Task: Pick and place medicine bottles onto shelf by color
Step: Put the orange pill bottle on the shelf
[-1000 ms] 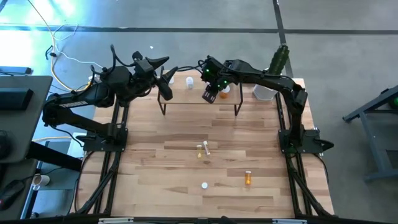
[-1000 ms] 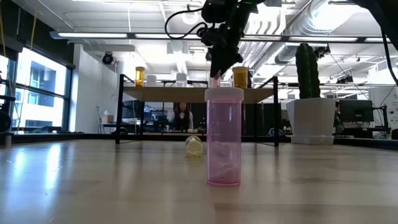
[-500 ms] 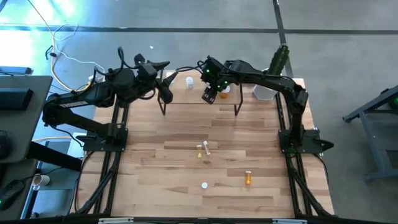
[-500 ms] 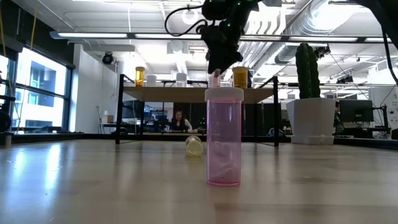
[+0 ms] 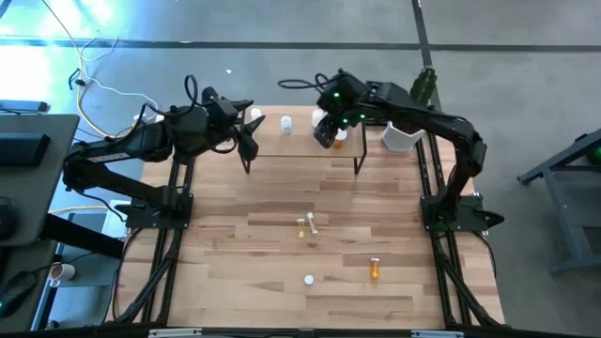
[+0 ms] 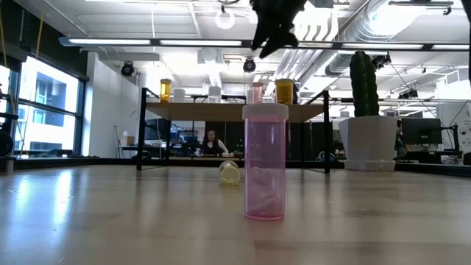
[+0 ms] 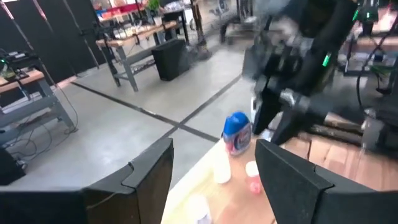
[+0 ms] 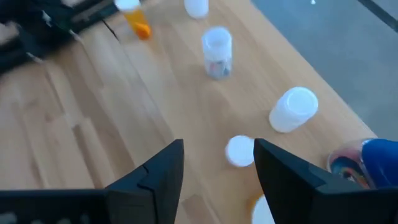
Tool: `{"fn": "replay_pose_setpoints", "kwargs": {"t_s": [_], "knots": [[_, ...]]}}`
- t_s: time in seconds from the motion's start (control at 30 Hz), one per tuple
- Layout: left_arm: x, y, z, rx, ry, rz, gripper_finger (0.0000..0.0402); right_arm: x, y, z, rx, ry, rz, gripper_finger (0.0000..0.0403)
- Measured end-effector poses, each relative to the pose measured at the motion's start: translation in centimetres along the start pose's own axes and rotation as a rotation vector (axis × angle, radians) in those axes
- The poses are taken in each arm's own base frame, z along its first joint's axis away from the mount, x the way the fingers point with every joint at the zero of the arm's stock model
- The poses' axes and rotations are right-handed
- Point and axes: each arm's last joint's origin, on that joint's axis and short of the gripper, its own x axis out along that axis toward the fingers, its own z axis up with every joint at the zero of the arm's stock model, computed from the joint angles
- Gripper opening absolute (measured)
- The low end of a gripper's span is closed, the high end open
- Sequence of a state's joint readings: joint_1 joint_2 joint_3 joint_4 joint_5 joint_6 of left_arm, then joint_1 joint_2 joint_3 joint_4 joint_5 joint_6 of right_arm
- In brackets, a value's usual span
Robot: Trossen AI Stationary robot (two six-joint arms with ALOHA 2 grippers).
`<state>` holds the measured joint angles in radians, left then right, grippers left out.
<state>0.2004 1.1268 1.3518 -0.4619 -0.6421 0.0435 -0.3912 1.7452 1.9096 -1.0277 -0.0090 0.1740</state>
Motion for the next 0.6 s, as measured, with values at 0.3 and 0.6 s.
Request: {"fn": "replay_pose_setpoints", "kwargs": {"t_s": [0.3, 0.6], "knots": [[-2.0, 0.9, -0.1, 0.011, 0.013, -0.033, 0.0218, -4.5, 2.6, -0.7, 0.094, -0.081, 0.080, 0.0186], [-5.0, 2.4, -1.1, -0.062, 0.092, -0.214, 0.0218, -6.7, 5.9, -2.8, 0.119, -0.031, 0.099, 0.0186]]}}
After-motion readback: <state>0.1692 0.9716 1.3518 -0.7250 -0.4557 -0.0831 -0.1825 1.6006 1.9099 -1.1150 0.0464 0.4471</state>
